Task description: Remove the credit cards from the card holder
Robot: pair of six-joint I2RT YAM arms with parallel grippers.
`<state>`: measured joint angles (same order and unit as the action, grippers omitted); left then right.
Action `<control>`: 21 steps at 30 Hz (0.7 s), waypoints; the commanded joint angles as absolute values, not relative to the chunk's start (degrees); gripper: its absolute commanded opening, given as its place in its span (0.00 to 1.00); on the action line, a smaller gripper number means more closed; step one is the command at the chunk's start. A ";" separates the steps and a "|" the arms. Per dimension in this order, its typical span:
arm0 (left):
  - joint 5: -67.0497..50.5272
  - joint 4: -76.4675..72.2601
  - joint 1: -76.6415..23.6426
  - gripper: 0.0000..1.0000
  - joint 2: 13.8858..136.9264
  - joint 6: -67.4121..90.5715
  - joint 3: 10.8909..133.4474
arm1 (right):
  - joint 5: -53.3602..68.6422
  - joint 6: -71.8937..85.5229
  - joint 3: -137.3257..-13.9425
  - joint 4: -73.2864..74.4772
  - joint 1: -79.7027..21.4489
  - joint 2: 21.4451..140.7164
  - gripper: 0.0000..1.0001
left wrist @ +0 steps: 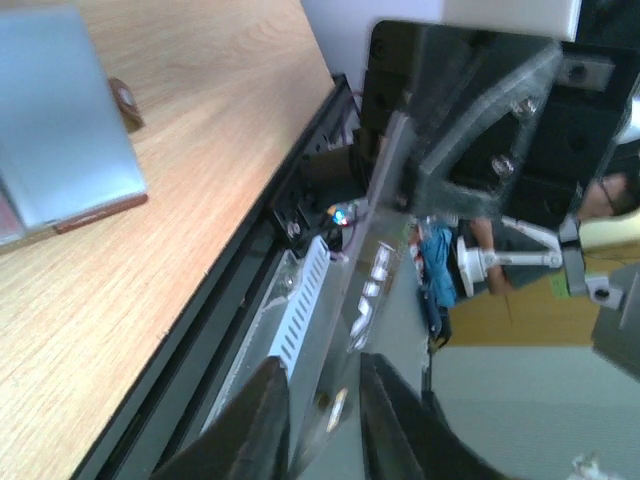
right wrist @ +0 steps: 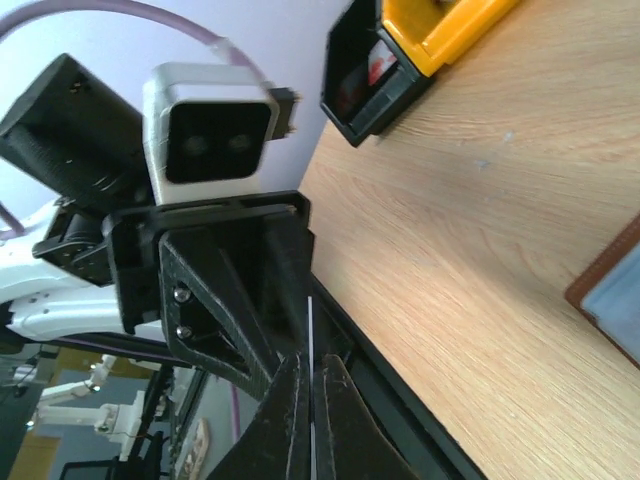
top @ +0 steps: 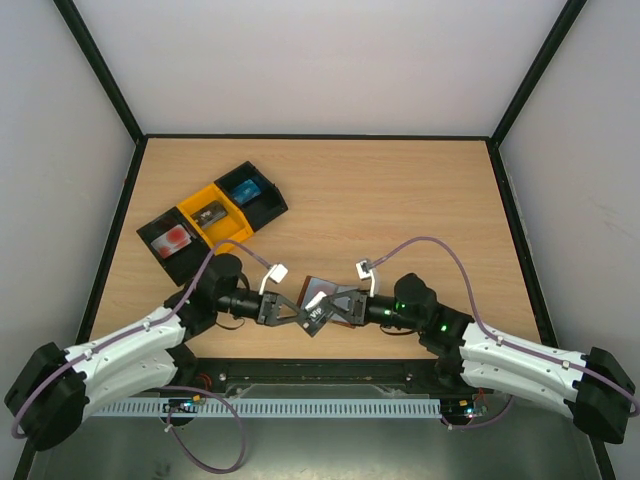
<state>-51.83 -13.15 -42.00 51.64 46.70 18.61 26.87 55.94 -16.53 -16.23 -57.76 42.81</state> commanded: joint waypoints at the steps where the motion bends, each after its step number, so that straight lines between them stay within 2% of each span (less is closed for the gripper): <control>1: -49.40 -11.23 -39.11 0.31 49.87 47.98 21.33 | 26.28 58.58 -15.80 -23.50 -58.01 42.10 0.02; 3: -46.60 -9.91 -37.40 0.49 47.12 49.73 21.46 | 24.79 61.09 -14.63 -26.66 -58.03 41.85 0.02; 7: -38.48 -8.59 -36.18 0.69 41.15 53.80 21.89 | 19.54 66.08 -14.95 -29.71 -57.92 41.66 0.02; 8: -37.46 -9.29 -36.13 0.72 40.08 55.20 21.59 | 18.03 67.11 -15.34 -30.49 -57.94 41.74 0.02; 14: -34.57 -12.95 -36.14 0.75 37.75 59.84 20.81 | 8.80 72.20 -16.85 -37.21 -57.96 43.76 0.02; 21: -34.74 -27.73 -36.21 0.66 38.61 69.84 15.79 | 4.47 74.53 -18.57 -41.45 -57.95 48.63 0.02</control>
<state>-35.44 -18.06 -36.34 38.24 62.94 18.11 9.28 72.20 -16.25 -35.55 -57.78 46.78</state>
